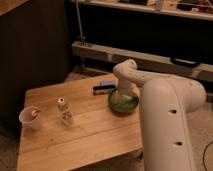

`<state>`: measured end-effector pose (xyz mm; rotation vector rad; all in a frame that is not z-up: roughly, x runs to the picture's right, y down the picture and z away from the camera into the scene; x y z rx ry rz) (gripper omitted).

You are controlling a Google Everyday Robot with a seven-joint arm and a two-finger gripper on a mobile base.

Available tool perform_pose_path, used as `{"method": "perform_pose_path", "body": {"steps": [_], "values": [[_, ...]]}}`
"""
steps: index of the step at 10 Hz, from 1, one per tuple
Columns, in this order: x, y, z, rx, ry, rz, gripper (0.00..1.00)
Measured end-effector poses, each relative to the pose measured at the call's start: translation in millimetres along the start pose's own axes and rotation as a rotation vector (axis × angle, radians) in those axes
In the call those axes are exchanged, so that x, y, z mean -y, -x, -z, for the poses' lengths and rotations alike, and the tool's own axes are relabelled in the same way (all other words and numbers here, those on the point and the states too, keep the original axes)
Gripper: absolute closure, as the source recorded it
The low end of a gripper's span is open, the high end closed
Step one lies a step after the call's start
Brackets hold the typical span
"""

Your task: Knock the bottle over

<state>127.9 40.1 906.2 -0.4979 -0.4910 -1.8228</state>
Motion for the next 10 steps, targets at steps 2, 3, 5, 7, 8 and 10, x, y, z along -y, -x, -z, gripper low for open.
{"method": "perform_pose_path", "body": {"steps": [2, 3, 5, 7, 8, 10], "values": [[3.6, -1.0, 54.1, -0.09, 0.013, 0.035, 0.26], [6.5, -3.0, 72.7, -0.121, 0.013, 0.057, 0.33], [26.2, -23.8, 125.1, -0.213, -0.078, 0.168, 0.55], [53.1, -45.6, 152.6, -0.255, -0.237, 0.295, 0.73], [77.8, -57.6, 161.8, -0.26, -0.355, 0.393, 0.85], [116.7, -68.1, 162.5, -0.238, -0.496, 0.518, 0.99]]}}
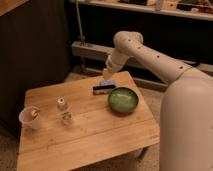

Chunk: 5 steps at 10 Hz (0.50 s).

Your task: Knock the bottle over

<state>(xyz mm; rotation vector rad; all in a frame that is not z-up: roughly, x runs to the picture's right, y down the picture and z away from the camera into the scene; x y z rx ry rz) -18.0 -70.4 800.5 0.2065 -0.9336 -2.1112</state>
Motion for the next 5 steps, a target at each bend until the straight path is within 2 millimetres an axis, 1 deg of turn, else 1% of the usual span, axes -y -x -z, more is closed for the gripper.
{"method": "perform_pose_path", "body": {"steps": [1, 2, 3, 4, 5], "values": [[18.5, -11.4, -21.6, 0.018, -0.064, 0.05, 1.0], [32.1, -12.4, -39.9, 0.039, -0.092, 0.077, 1.0], [42.2, -9.0, -57.4, 0.059, -0.103, 0.097, 1.0], [53.3, -3.5, -80.4, 0.084, -0.11, 0.121, 1.0], [69.2, 0.9, -105.3, 0.105, -0.119, 0.151, 1.0]]}}
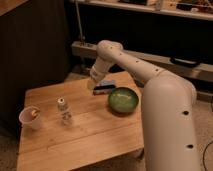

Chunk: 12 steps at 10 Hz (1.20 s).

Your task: Knock the bottle over

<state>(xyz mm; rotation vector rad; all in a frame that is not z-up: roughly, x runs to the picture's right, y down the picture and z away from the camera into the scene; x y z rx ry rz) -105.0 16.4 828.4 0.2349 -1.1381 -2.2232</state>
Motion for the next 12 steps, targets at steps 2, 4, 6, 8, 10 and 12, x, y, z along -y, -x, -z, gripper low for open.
{"method": "perform_pose_path", "body": {"steps": [2, 4, 6, 8, 10, 12], "values": [[17.0, 5.4, -31.3, -0.024, 0.002, 0.06, 1.0], [24.5, 8.9, -38.5, -0.134, 0.003, 0.126, 1.0], [24.8, 10.1, -35.3, -0.197, 0.002, 0.15, 1.0], [26.4, 8.4, -36.2, -0.198, 0.0, 0.153, 1.0], [25.4, 9.3, -35.8, -0.199, 0.0, 0.15, 1.0], [22.6, 12.5, -35.0, -0.207, -0.002, 0.157, 1.0]]}}
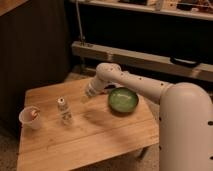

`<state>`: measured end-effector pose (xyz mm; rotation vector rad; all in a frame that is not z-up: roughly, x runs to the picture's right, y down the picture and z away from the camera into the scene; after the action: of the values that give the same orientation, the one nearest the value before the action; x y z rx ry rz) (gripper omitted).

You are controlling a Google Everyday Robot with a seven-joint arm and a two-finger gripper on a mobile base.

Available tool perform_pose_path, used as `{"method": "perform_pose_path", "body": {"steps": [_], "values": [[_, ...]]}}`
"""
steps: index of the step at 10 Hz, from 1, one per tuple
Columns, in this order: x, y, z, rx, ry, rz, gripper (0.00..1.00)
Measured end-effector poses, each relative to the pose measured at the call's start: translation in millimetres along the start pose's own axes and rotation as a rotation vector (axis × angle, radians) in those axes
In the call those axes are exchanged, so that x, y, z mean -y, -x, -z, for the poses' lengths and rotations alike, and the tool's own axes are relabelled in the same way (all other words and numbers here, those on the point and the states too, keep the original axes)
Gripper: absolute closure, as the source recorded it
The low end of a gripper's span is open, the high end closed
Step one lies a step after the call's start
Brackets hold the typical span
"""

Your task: Knock the bottle over

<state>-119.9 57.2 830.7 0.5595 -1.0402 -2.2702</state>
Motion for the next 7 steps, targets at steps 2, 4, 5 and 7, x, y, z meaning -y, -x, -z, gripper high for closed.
{"method": "perform_pose_path", "body": {"steps": [2, 4, 5, 7], "values": [[-3.4, -3.0, -0.1, -0.091, -0.019, 0.111, 1.0], [-1.1, -24.2, -11.6, -0.161, -0.063, 0.221, 1.0], [1.2, -40.1, -21.0, -0.192, -0.093, 0.279, 1.0], [10.9, -67.9, -37.8, -0.24, -0.154, 0.383, 1.0]]}}
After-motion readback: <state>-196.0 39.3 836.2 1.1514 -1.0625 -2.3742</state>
